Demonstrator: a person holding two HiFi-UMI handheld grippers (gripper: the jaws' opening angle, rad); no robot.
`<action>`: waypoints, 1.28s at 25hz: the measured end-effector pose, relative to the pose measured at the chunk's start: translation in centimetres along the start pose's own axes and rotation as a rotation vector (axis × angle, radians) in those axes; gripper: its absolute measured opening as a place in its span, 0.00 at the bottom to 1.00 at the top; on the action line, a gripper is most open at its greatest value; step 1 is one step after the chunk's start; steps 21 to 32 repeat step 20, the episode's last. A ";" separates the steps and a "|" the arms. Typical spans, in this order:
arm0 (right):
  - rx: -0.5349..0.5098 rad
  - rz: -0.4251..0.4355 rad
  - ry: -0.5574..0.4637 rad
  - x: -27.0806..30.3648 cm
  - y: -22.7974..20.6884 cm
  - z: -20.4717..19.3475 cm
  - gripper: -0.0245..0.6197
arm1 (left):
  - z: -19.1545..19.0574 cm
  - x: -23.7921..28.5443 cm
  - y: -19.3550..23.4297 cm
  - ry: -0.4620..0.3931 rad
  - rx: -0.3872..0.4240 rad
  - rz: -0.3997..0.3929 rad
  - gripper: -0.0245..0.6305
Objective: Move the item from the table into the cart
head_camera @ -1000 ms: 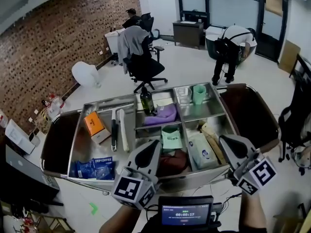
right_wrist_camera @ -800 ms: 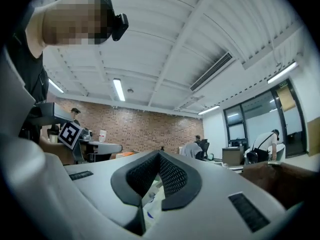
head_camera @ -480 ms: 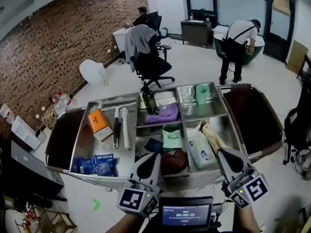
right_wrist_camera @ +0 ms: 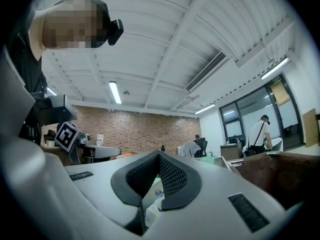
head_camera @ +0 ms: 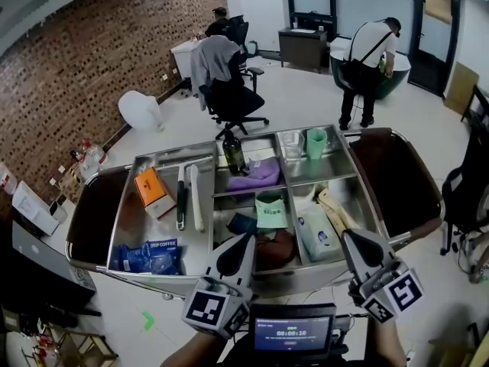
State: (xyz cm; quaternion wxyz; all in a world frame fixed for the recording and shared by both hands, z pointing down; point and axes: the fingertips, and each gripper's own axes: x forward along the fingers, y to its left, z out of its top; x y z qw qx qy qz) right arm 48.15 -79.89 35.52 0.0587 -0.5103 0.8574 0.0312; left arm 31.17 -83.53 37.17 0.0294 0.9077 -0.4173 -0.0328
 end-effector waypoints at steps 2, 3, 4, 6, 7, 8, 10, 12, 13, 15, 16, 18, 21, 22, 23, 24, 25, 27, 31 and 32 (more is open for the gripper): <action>0.000 0.000 -0.005 0.0 0.0 0.2 0.04 | 0.3 0.1 -0.1 -0.004 0.005 -0.006 0.04; -0.001 0.002 -0.005 -0.1 0.1 0.3 0.04 | 0.3 0.1 -0.3 -0.005 0.008 -0.010 0.04; -0.004 0.003 -0.005 -0.2 0.2 0.4 0.04 | 0.3 0.0 -0.3 -0.004 0.009 -0.012 0.04; -0.012 0.004 -0.005 -0.3 0.4 0.5 0.04 | 0.3 -0.1 -0.4 -0.001 0.003 -0.013 0.04; -0.017 0.002 -0.004 -0.3 0.4 0.6 0.04 | 0.3 -0.2 -0.5 0.000 0.002 -0.014 0.04; -0.022 0.001 -0.003 -0.4 0.4 0.6 0.04 | 0.2 -0.3 -0.6 0.002 0.003 -0.015 0.04; -0.027 0.001 0.001 -0.5 0.5 0.6 0.04 | 0.2 -0.5 -0.8 0.004 0.005 -0.018 0.04; -0.027 0.006 0.003 -0.5 0.6 0.4 0.04 | 0.2 -0.6 -1.0 0.005 0.004 -0.019 0.04; -0.024 0.008 0.005 -0.5 0.7 0.4 0.04 | 0.2 -0.6 -1.0 0.006 0.004 -0.020 0.04; -0.017 0.011 0.008 -0.6 0.8 0.3 0.04 | 0.2 -0.7 -1.1 0.009 0.007 -0.020 0.04; -0.015 0.012 0.009 -0.6 0.9 0.3 0.04 | 0.2 -0.8 -1.2 0.010 0.009 -0.021 0.04; -0.015 0.014 0.012 -0.7 1.0 0.3 0.04 | 0.2 -0.8 -1.3 0.013 0.011 -0.022 0.04; -0.016 0.017 0.015 -0.7 1.1 0.3 0.04 | 0.2 -0.9 -1.4 0.018 0.011 -0.022 0.04; -0.016 0.017 0.015 -0.7 1.1 0.3 0.04 | 0.2 -0.9 -1.4 0.018 0.011 -0.022 0.04; -0.016 0.017 0.015 -0.7 1.1 0.3 0.04 | 0.2 -0.9 -1.4 0.018 0.011 -0.022 0.04; -0.016 0.017 0.015 -0.7 1.1 0.3 0.04 | 0.2 -0.9 -1.4 0.018 0.011 -0.022 0.04; -0.016 0.017 0.015 -0.7 1.1 0.3 0.04 | 0.2 -0.9 -1.4 0.018 0.011 -0.022 0.04; -0.016 0.017 0.015 -0.7 1.1 0.3 0.04 | 0.2 -0.9 -1.4 0.018 0.011 -0.022 0.04; -0.016 0.017 0.015 -0.7 1.1 0.3 0.04 | 0.2 -0.9 -1.4 0.018 0.011 -0.022 0.04; -0.016 0.017 0.015 -0.7 1.1 0.3 0.04 | 0.2 -0.9 -1.4 0.018 0.011 -0.022 0.04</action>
